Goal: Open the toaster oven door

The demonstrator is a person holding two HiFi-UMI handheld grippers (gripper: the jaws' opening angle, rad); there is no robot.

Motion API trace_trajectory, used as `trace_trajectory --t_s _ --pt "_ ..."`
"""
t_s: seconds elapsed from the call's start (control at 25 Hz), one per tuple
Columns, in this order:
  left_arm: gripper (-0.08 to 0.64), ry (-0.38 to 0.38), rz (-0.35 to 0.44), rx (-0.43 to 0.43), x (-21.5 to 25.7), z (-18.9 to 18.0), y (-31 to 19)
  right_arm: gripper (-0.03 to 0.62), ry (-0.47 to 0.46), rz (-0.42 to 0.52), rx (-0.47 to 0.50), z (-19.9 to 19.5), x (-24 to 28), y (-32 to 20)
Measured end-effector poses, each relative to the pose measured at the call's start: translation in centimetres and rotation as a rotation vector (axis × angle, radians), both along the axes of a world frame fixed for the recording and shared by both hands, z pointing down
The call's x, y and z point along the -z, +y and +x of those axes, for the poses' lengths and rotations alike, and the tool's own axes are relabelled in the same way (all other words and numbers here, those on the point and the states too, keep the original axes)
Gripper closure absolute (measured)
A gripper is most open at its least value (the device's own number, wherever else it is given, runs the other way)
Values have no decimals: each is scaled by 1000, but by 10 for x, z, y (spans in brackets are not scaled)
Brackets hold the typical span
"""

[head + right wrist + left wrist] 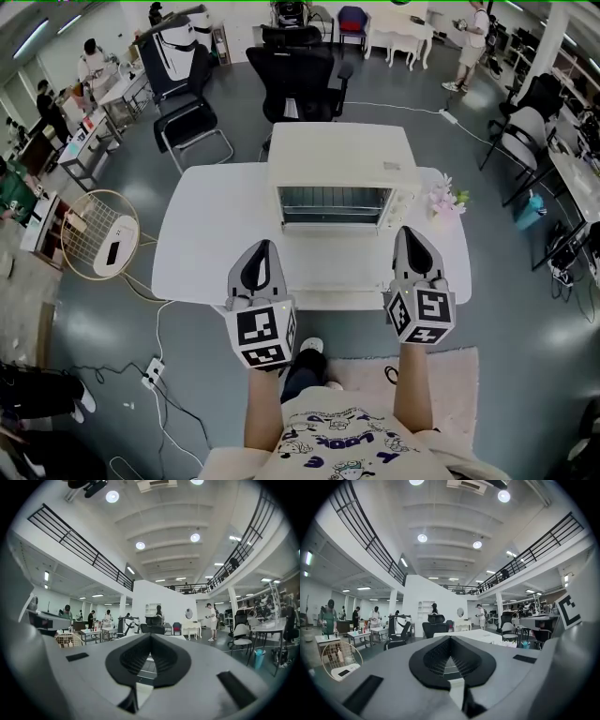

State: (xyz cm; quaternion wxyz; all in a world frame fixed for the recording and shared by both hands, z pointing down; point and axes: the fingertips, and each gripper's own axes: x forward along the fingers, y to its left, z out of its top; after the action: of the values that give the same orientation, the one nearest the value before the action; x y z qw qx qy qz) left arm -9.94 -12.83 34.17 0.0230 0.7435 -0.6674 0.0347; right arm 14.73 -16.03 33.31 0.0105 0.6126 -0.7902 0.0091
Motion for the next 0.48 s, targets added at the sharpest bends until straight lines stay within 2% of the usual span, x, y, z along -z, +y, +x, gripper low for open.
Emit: trace_trajectory --t_s 0.48 --pt "557 -8 36 -6 18 1 3 597 2 35 11 -3 17 5"
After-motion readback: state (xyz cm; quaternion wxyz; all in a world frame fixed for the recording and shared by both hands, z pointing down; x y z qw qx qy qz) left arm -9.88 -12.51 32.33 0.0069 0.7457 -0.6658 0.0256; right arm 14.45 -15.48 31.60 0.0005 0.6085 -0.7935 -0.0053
